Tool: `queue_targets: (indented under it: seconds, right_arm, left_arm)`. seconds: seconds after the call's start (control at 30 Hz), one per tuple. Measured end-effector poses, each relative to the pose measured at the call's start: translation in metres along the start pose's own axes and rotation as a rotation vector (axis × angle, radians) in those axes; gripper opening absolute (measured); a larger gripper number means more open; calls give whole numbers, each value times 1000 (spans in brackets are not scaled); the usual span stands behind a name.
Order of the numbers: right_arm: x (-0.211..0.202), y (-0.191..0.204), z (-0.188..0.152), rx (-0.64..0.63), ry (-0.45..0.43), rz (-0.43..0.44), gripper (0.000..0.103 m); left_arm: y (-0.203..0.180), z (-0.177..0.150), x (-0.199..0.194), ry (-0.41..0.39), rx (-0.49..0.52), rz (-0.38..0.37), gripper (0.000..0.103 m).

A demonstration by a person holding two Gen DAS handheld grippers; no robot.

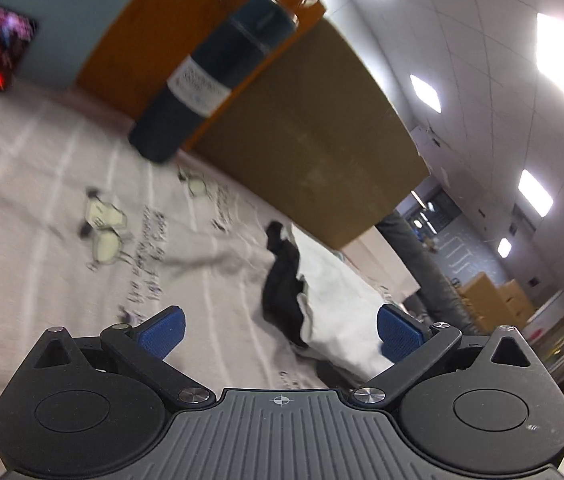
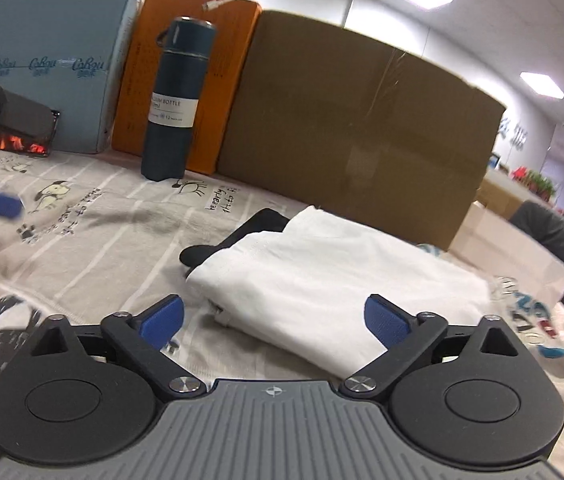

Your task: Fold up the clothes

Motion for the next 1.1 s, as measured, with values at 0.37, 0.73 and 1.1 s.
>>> queue_targets:
  seconds: [0.37,0.73,1.1]
  right_arm:
    - [35,-42,1,427,107,201,13]
    - [35,-104,-9,854,77,235,11]
    - [0,-136,44,924,-108,271,10]
  left_arm:
    - [14,-3,76,57,-157,-107,99]
    - [2,-26,155,142,42,16,12]
    - [-45,4,86,-8,222,-56,9]
Point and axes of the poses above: each gripper's, at about its wrist camera, not at the fingertips, and x roughly the way its jaws point, y to its left, z to its top, the point moved 6 cm from there along x, roughly the way its jaws point, and after that the axes turned 13 degrees about -z, right-handed, at the moved point
